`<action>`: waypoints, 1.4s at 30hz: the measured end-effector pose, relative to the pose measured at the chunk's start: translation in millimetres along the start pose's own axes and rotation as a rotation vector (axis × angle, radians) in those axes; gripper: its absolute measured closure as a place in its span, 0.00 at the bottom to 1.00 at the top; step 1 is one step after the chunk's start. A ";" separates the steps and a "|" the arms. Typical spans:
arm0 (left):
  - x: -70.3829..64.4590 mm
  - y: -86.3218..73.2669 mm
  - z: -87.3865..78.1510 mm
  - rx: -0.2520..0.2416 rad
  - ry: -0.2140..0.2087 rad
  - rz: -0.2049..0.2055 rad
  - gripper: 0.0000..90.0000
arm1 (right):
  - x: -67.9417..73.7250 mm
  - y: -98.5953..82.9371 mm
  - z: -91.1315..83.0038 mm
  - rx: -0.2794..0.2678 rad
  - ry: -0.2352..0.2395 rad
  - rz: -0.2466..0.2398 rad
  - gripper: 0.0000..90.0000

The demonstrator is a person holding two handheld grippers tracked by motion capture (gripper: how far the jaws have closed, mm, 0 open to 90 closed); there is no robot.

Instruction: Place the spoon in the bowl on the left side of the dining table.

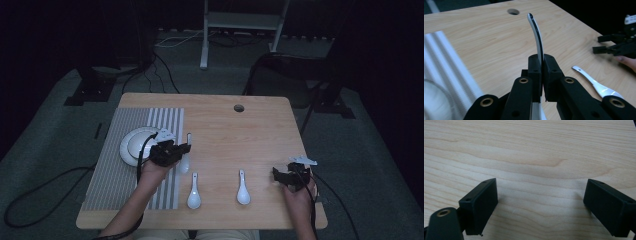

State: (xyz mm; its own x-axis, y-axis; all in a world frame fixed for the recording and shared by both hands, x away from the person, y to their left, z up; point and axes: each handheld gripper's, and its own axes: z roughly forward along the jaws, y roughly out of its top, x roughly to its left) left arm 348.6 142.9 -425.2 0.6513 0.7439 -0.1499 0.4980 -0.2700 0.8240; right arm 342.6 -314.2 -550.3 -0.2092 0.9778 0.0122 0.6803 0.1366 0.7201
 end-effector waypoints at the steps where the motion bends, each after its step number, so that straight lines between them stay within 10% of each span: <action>1: 2.4 0.0 -2.6 -0.004 0.010 0.000 0.95 | 0.0 0.0 0.0 0.000 0.000 0.000 0.13; 21: 74.6 -3.0 -48.2 -0.062 0.196 -0.085 0.95 | -0.1 0.2 0.2 0.000 -0.001 0.002 0.13; 42: 131.7 -28.6 -26.8 -0.020 0.255 -0.204 0.95 | -0.1 0.3 0.3 0.000 -0.002 0.002 0.13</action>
State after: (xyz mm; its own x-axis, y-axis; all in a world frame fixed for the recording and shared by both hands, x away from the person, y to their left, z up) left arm 404.8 265.0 -453.8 0.3735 0.9114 -0.1728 0.5902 -0.0898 0.8023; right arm 343.0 -314.2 -550.3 -0.2067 0.9783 0.0125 0.6806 0.1346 0.7202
